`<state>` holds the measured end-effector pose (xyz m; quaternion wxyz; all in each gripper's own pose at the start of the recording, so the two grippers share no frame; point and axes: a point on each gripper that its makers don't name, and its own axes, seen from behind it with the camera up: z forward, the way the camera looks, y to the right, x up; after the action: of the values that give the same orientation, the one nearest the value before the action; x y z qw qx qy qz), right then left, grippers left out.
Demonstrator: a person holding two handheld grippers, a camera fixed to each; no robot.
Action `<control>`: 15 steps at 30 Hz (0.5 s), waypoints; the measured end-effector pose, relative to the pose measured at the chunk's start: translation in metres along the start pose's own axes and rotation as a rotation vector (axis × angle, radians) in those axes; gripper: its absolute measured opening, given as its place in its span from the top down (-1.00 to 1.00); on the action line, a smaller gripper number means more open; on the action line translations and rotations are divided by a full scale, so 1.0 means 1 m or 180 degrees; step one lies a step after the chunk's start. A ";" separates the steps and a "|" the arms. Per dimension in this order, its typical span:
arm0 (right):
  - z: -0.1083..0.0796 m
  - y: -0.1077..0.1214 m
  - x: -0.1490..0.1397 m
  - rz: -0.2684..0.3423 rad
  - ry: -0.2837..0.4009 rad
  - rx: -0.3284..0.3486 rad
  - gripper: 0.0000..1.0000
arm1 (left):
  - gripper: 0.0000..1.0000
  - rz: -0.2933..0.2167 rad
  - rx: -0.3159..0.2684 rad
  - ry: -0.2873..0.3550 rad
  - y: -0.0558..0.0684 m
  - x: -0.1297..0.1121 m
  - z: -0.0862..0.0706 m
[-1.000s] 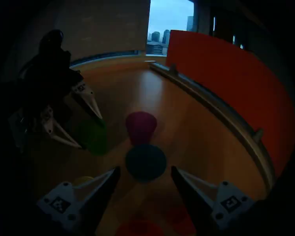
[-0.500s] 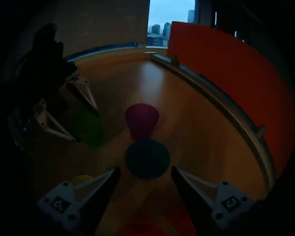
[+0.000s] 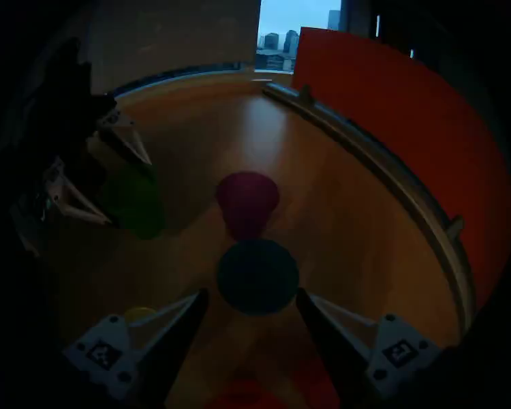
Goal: Pour water
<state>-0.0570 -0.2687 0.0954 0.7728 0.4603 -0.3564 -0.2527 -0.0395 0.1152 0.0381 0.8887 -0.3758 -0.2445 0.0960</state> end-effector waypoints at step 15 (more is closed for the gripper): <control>0.015 0.003 -0.001 0.0035 -0.0160 -0.0019 -1.00 | -0.75 -0.0001 0.0029 0.0195 0.006 0.010 -0.021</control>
<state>-0.0691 -0.2740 0.1026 0.7664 0.4495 -0.3776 -0.2609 -0.0203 0.1096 0.0249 0.8975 -0.3745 -0.2169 0.0855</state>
